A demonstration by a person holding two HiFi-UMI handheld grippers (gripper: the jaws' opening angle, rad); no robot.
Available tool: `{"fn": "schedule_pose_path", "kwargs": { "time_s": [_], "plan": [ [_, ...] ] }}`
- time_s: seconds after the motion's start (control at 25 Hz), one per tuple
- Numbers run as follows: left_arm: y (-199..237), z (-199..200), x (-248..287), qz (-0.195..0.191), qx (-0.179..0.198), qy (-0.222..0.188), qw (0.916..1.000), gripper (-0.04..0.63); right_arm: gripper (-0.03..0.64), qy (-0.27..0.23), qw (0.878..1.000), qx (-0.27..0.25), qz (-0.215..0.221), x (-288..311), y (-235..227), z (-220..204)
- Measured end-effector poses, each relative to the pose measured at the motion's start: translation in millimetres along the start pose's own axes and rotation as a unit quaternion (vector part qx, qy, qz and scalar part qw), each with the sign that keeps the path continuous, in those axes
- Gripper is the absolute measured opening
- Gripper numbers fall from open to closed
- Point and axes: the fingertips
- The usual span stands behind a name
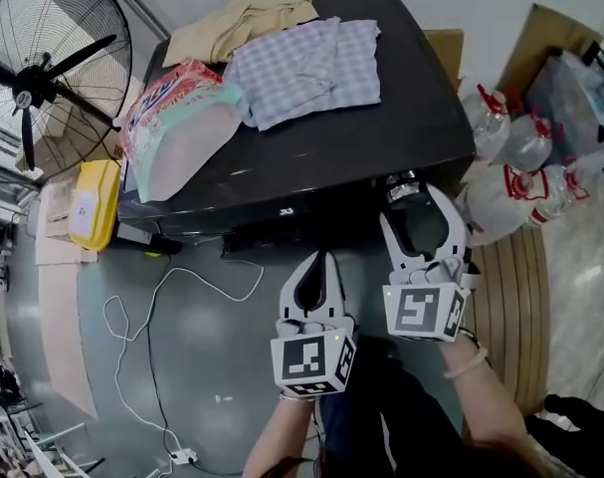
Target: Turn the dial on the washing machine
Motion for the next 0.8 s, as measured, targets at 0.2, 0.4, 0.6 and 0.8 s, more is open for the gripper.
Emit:
{"fn": "schedule_pose_path", "kwargs": {
  "time_s": [0.2,0.4,0.6,0.8],
  "plan": [
    [0.8,-5.8,0.5,0.002,0.001,-0.011,0.9999,0.015,0.285,-0.020,0.999,-0.002,-0.032,1.4,-1.0,0.8],
    [0.6,-15.6,0.4,-0.001,-0.006,-0.005,1.0000,0.015,0.293,-0.033,0.996,0.073,-0.042,3.1,-4.7,-0.6],
    [-7.5,-24.4,-6.9,-0.017,-0.010,0.012,0.9997,0.015,0.293,-0.031,0.992,0.117,-0.044,1.6,-6.7,-0.7],
    [-8.8,-33.3,-11.5,-0.023,-0.012,0.022,0.9994,0.015,0.293,-0.026,0.972,0.226,-0.058,0.9,-8.8,-6.7]
  ]
}}
Point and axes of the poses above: the fingertips, and each gripper's own axes: x forward along the fingers, y to its left, z out of its top, and after that the axes turned 5 degrees about -y, right-handed
